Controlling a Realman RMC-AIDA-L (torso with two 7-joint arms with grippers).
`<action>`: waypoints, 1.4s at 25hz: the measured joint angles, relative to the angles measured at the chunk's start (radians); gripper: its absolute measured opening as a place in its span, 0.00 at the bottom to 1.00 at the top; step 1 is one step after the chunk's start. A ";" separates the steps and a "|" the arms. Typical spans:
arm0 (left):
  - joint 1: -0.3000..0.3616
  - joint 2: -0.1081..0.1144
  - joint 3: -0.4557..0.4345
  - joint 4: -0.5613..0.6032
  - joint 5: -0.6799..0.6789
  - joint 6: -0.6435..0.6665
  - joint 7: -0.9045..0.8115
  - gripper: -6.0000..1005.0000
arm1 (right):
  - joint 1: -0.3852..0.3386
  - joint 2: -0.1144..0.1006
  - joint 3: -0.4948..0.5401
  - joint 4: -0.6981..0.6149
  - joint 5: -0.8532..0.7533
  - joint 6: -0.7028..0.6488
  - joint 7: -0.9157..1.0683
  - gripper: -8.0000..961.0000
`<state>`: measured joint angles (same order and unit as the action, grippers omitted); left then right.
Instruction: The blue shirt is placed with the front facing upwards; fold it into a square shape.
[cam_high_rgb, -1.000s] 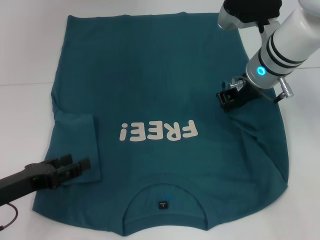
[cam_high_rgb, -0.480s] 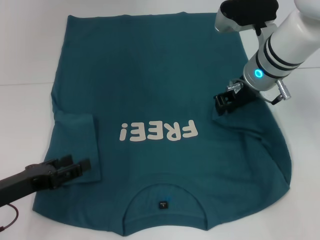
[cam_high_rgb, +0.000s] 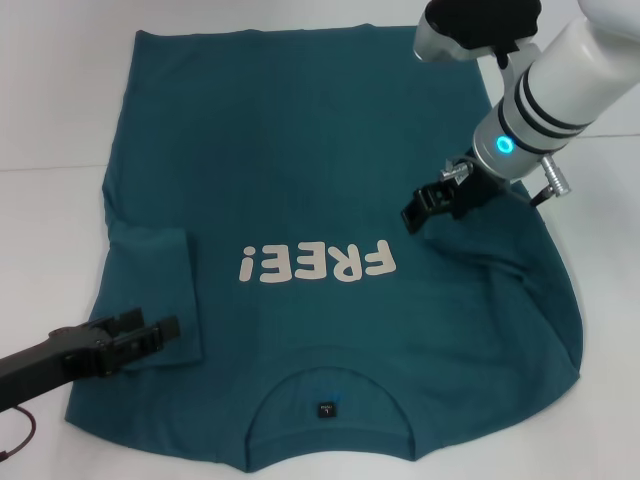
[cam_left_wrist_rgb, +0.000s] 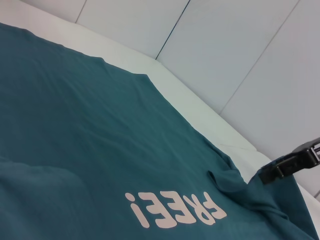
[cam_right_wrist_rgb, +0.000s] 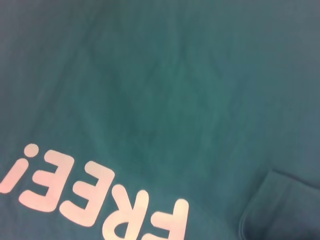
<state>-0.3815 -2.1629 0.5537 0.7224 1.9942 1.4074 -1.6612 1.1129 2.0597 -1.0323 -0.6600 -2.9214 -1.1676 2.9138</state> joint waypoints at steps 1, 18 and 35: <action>0.000 0.000 0.000 0.000 0.000 0.000 0.000 0.75 | -0.002 0.000 0.000 -0.013 0.000 -0.007 -0.007 0.60; -0.003 0.002 0.000 0.002 0.000 0.001 -0.007 0.75 | -0.239 -0.130 0.138 -0.222 0.348 -0.218 -0.130 0.72; -0.005 0.002 0.000 0.000 0.000 0.008 -0.008 0.75 | -0.296 -0.171 0.145 -0.210 0.300 -0.142 -0.188 0.71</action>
<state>-0.3866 -2.1613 0.5538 0.7224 1.9942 1.4157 -1.6690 0.8170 1.8883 -0.8871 -0.8705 -2.6210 -1.3099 2.7255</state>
